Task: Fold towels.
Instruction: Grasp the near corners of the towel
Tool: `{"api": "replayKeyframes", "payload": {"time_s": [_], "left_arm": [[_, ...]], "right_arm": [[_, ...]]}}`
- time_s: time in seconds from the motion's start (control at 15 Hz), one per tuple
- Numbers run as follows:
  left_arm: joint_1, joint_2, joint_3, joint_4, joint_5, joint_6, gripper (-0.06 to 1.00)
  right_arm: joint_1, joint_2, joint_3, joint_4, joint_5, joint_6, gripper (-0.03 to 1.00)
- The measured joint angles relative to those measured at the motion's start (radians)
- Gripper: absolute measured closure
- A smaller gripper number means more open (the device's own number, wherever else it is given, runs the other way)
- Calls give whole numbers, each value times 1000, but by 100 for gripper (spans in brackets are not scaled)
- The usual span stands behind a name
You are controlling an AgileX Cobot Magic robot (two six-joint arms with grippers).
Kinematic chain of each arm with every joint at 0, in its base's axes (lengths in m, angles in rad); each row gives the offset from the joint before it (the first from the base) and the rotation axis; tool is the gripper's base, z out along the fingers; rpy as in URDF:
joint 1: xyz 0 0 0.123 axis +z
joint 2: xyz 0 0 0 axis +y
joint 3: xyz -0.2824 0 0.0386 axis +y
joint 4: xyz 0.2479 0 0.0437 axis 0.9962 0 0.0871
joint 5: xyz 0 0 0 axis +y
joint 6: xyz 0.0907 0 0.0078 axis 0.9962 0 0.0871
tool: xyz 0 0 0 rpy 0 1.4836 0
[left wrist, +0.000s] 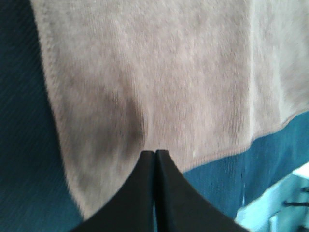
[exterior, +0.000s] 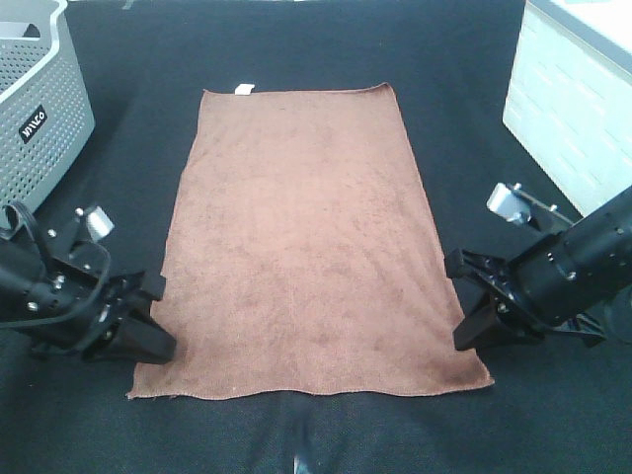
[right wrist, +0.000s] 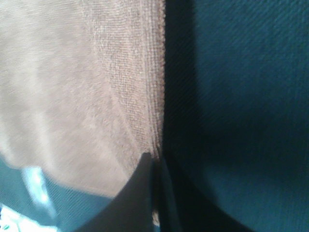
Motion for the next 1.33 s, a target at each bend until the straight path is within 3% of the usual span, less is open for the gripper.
{"api": "replayKeyframes", "payload": {"time_s": [0.2,0.4,0.47,0.6,0.67,0.73,1.13,1.33], "left_arm": [[0,-127,1,247,-8,-216,94],[0,-132,1,308,-42,-328,93],[0,-123,1,317,-57,-336,84],[0,-77,-4,317,-69,-339,47],[0,-49,-19,317,-68,-337,34],[0,-21,-41,317,-62,-336,30],[0,107,-182,299,35,-335,40],[-1,144,-194,279,44,-335,64]], "right_arm": [[0,-101,58,-54,9,51,97],[0,-115,60,-60,-3,52,97],[0,-115,60,-65,-3,52,97],[0,-115,60,-69,-7,52,97],[0,-115,60,-73,-9,51,97],[1,-115,60,-76,-22,50,97],[1,-115,60,-76,-37,50,97],[1,-115,60,-76,-40,50,97]]}}
